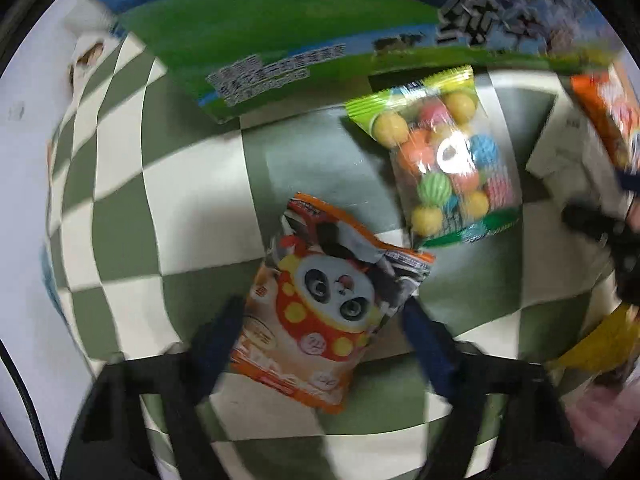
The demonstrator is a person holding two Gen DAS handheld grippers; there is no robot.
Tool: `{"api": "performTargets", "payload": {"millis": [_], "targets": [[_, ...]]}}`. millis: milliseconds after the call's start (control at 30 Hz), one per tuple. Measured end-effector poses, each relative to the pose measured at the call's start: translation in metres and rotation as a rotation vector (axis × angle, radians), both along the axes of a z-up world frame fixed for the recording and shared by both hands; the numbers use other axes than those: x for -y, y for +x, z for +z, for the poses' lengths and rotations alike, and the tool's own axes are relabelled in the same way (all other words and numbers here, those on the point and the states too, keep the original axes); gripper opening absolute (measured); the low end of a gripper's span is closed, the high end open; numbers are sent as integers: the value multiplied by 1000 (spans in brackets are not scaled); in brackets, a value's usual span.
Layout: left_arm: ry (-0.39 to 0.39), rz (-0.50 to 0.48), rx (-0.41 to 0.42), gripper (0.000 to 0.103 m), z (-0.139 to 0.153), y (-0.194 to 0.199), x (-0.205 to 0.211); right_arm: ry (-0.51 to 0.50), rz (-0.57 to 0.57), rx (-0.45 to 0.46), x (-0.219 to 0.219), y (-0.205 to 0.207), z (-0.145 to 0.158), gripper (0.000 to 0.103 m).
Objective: Organize snacks
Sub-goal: 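Grasp the panda-print orange bag with left tool while right tool grasps white pastry pack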
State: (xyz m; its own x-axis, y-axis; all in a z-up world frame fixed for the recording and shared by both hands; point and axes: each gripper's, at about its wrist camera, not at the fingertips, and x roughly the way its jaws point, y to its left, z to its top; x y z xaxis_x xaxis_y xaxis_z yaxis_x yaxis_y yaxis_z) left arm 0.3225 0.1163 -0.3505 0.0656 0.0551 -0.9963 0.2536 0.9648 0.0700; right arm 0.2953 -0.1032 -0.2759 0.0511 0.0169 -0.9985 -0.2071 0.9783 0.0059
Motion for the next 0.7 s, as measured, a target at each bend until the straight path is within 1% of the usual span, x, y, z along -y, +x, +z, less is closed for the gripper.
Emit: {"api": "performTargets", "payload": {"millis": [67,100,167,267,333,400,433,567,600,633,667,700], "targets": [[-70,74,-27,69,0,-4,-5,31,-40,-2,5,-5,0,66],[-106,105,-39,69,0,-7,-7,48,-57,-16,7,-9,-1,65],[-154,149,-62,69,0,-15,-8,93,-90,-54,11,-17,-4,65],[-197,177,-92,69,-3,-24,-6,153,-120,-102,13,-27,-10,65],[-203,181,-103,69,-5,-27,-4,185,-138,-123,14,-31,-13,65],[-185,169,-104,69,-8,-28,0,172,-142,-114,15,-31,-15,65],[-160,154,-95,69,-9,-28,2,163,-144,-104,16,-30,-16,65],[-7,20,-32,69,-18,-25,24,100,-117,-49,8,-25,-14,65],[19,11,-21,69,-22,-25,24,76,-108,-38,6,-27,-15,64],[27,19,-15,59,-23,-25,23,57,-98,-27,5,-29,-16,62],[24,45,-15,56,-24,-26,17,46,-85,-15,3,-32,-15,61],[0,82,-19,54,-24,-24,10,41,-71,-7,2,-37,-14,60]]}}
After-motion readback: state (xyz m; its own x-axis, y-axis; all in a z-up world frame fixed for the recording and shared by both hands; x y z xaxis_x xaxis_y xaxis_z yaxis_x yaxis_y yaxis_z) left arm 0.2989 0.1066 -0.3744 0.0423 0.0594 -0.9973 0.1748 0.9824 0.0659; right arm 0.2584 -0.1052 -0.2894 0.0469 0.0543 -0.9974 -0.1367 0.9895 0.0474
